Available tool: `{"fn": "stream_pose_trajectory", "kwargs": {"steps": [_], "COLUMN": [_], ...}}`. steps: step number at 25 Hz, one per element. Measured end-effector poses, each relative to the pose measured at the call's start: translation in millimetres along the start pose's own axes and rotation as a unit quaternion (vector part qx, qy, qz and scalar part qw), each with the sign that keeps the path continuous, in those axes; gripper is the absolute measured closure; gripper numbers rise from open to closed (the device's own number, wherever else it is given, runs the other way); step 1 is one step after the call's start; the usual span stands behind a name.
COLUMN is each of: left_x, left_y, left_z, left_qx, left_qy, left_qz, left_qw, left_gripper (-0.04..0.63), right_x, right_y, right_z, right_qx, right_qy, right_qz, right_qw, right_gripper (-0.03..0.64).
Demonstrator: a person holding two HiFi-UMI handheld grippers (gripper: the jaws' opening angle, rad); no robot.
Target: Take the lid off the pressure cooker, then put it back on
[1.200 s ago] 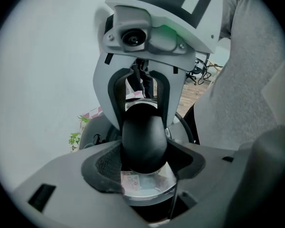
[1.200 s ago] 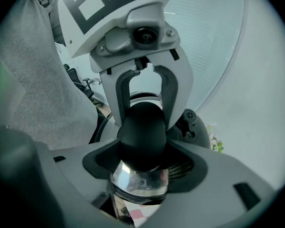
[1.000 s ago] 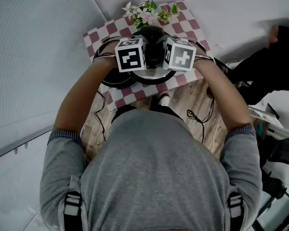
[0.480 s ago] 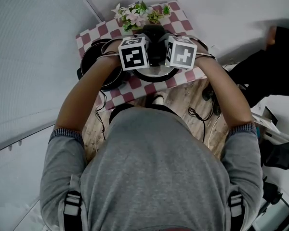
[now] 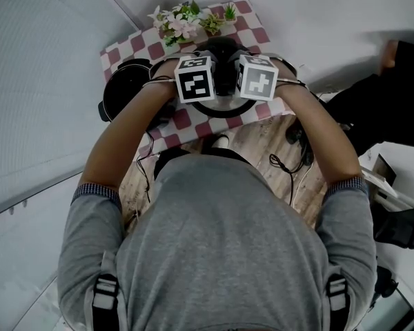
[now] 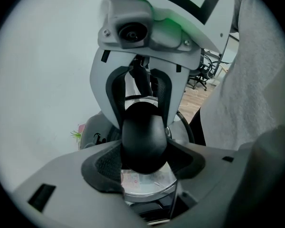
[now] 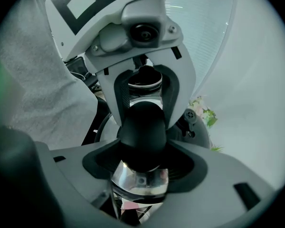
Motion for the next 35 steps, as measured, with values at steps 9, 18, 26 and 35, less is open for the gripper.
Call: {"fn": "stream_pose_trajectory", "kwargs": {"steps": [9, 18, 26, 35], "left_x": [0.5, 3.9, 19.5, 37.1], "left_y": [9.0, 6.0, 5.4, 0.8], "left_z": [45.5, 95.8, 131.0, 166.8], "left_qx": [-0.001, 0.012, 0.020, 0.030], "left_qy": [0.014, 0.021, 0.025, 0.026], "left_qz": [-0.003, -0.013, -0.026, -0.036], "left_qw": [0.9999, 0.9996, 0.9992, 0.9986], "left_gripper": [0.293, 0.293, 0.293, 0.293], "right_x": [33.1, 66.9, 88.2, 99.1], "right_y": [-10.9, -11.3, -18.3, -13.9], "right_z": [30.5, 65.7, 109.1, 138.4], "right_qx": [0.001, -0.011, -0.013, -0.041], "right_qy": [0.012, 0.020, 0.023, 0.032], "right_qz": [0.005, 0.010, 0.011, 0.017], "right_qw": [1.000, 1.000, 1.000, 0.998], "right_gripper": [0.327, 0.327, 0.327, 0.327]}}
Point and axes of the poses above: the fingertips, and each gripper's own axes: z forward along the fingers, y to its left, x out of its underside, the point moved 7 cm from there along -z, backward along the fingers, and after that the axes turned 2 degrees about -x, right-handed, at the moved point
